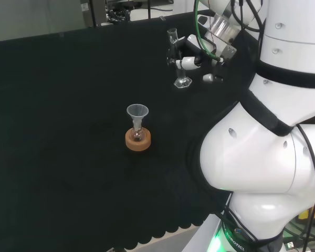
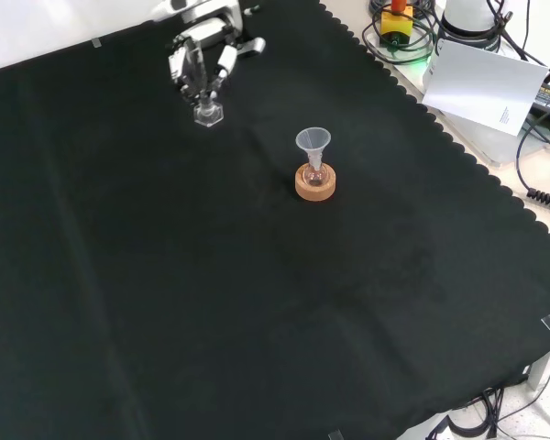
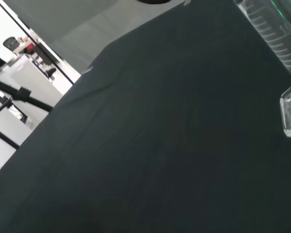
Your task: Pour the water from the graduated cylinder into the round-bottom flask.
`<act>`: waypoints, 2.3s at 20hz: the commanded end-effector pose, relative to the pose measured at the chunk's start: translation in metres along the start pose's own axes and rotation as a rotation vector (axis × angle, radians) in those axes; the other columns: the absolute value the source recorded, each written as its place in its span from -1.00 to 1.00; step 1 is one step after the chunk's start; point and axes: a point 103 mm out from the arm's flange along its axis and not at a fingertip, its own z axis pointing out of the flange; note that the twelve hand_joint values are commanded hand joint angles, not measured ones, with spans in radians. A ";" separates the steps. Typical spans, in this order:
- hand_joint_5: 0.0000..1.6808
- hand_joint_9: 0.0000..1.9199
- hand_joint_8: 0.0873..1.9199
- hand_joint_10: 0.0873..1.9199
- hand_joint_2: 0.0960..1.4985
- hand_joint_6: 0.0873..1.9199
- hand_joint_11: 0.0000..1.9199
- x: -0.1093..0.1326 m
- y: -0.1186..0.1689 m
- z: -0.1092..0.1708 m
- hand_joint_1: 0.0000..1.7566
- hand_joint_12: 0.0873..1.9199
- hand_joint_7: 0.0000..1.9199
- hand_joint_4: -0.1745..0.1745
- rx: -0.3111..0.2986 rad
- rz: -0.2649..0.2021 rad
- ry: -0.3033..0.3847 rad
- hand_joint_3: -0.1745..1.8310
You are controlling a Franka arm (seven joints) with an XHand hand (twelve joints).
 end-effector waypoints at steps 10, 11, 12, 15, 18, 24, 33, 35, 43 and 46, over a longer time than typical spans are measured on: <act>0.17 0.46 -0.03 -1.00 0.45 0.00 0.26 0.081 -0.108 0.020 0.44 -0.26 0.05 -1.00 0.271 0.005 -0.223 -0.83; 0.17 0.46 -0.03 -1.00 0.45 0.00 0.26 0.083 -0.113 0.024 0.44 -0.26 0.05 -1.00 0.299 0.007 -0.241 -0.83; 0.17 0.47 -0.03 -1.00 0.44 0.00 0.26 0.084 -0.117 0.028 0.44 -0.26 0.06 -1.00 0.327 0.008 -0.253 -0.83; 0.17 0.47 -0.03 -1.00 0.44 0.00 0.26 0.084 -0.126 0.036 0.44 -0.26 0.06 -1.00 0.406 0.008 -0.301 -0.83; 0.18 0.47 -0.03 -1.00 0.44 0.00 0.26 0.082 -0.136 0.042 0.44 -0.26 0.06 -1.00 0.460 0.017 -0.339 -0.83; 0.18 0.47 -0.03 -1.00 0.44 0.00 0.26 0.086 -0.145 0.051 0.44 -0.26 0.06 -1.00 0.568 0.043 -0.419 -0.83; 0.17 0.47 -0.03 -1.00 0.44 0.00 0.26 0.092 -0.135 0.054 0.44 -0.26 0.06 -1.00 0.687 0.083 -0.476 -0.83; 0.17 0.47 -0.03 -1.00 0.44 0.00 0.26 0.093 -0.131 0.056 0.44 -0.26 0.06 -1.00 0.709 0.091 -0.477 -0.83; 0.17 0.47 -0.03 -1.00 0.44 0.00 0.26 0.099 -0.119 0.061 0.44 -0.26 0.06 -1.00 0.817 0.116 -0.514 -0.83; 0.17 0.47 -0.03 -1.00 0.44 0.00 0.26 0.101 -0.117 0.062 0.44 -0.26 0.05 -1.00 0.860 0.135 -0.525 -0.83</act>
